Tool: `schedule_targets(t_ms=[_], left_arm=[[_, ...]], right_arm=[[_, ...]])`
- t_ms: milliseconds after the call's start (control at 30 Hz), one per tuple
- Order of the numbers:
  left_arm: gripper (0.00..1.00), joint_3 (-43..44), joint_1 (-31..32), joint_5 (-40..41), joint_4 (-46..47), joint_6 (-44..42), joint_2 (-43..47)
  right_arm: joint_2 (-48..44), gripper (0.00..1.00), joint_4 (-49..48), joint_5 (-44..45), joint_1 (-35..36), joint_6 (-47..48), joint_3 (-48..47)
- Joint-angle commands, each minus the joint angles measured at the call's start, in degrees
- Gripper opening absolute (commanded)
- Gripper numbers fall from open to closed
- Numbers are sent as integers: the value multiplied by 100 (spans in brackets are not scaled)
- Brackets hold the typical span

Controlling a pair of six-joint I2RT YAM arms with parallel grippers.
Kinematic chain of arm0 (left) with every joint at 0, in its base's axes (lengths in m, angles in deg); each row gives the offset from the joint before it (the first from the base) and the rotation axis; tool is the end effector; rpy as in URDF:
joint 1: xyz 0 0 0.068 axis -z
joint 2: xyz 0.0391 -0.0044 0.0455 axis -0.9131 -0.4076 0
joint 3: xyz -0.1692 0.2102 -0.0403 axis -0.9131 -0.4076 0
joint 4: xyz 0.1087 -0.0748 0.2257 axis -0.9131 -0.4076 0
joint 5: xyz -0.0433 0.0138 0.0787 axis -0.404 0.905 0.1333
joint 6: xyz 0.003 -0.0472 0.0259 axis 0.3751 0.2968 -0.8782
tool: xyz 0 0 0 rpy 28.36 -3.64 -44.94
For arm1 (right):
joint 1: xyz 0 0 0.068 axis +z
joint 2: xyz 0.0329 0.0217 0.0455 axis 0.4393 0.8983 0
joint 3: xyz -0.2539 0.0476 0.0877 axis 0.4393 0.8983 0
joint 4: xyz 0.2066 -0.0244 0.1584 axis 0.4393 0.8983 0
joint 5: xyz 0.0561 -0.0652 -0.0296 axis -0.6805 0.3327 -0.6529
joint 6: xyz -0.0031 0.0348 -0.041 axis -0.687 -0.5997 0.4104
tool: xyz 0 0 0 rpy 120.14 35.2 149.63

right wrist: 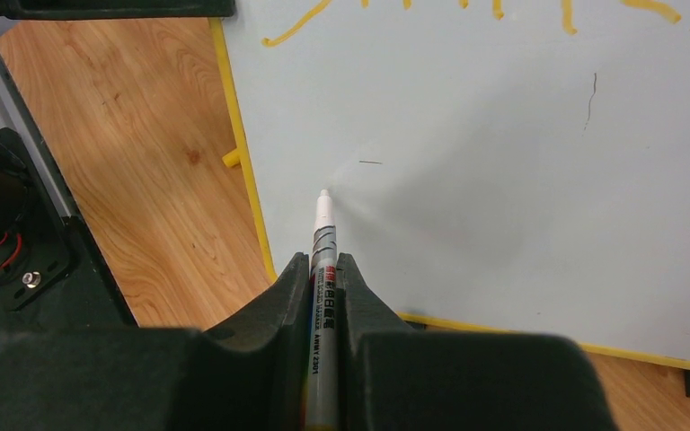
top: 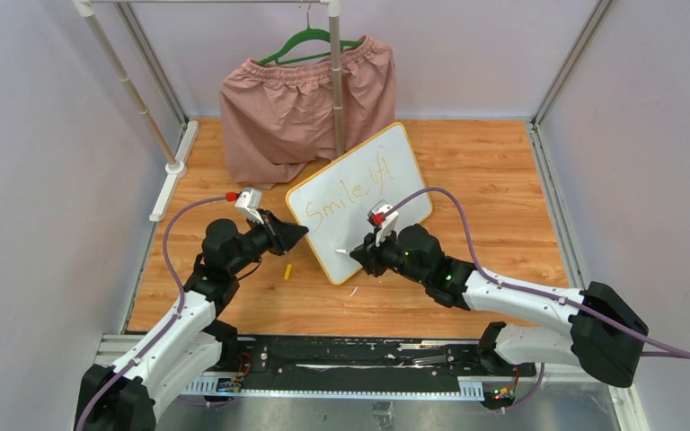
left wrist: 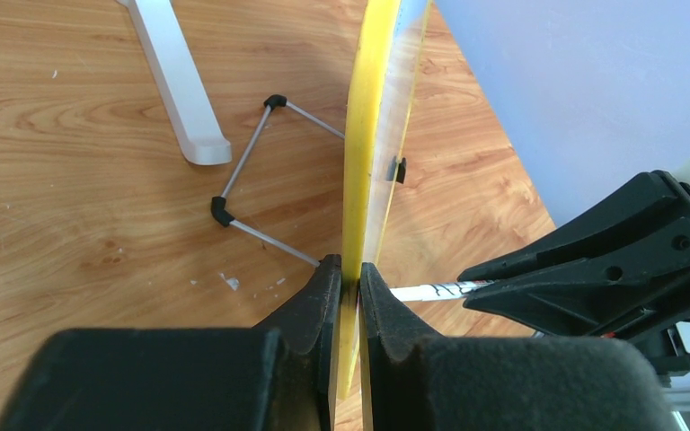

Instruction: Write a sentence on the whiteboard

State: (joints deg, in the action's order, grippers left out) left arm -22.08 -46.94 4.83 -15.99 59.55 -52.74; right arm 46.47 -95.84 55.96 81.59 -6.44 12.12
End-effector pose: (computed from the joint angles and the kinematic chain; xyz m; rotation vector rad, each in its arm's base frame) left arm 0.1684 -0.0726 0.2314 0.0472 1.8222 -1.0331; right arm 0.1446 0.2122 0.2468 -0.6930 1.7332 0.8674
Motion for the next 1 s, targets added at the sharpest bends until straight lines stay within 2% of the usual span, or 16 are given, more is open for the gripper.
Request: schedule_targets(t_ms=[0,367,733,967], left_arm=[[0,13,30,26,78,-66,91],[0,11,31,19,78,-78,136],[0,12,33,20,78,-79,140],[0,11,33,15,78,-80,156]], right_arm=[[43,0,-123,78,90,165,-260],[355,0,125,33,107,143,-501],[277,0,431,-1,160,170,-373],[269,0,761,386,158,166,-406]])
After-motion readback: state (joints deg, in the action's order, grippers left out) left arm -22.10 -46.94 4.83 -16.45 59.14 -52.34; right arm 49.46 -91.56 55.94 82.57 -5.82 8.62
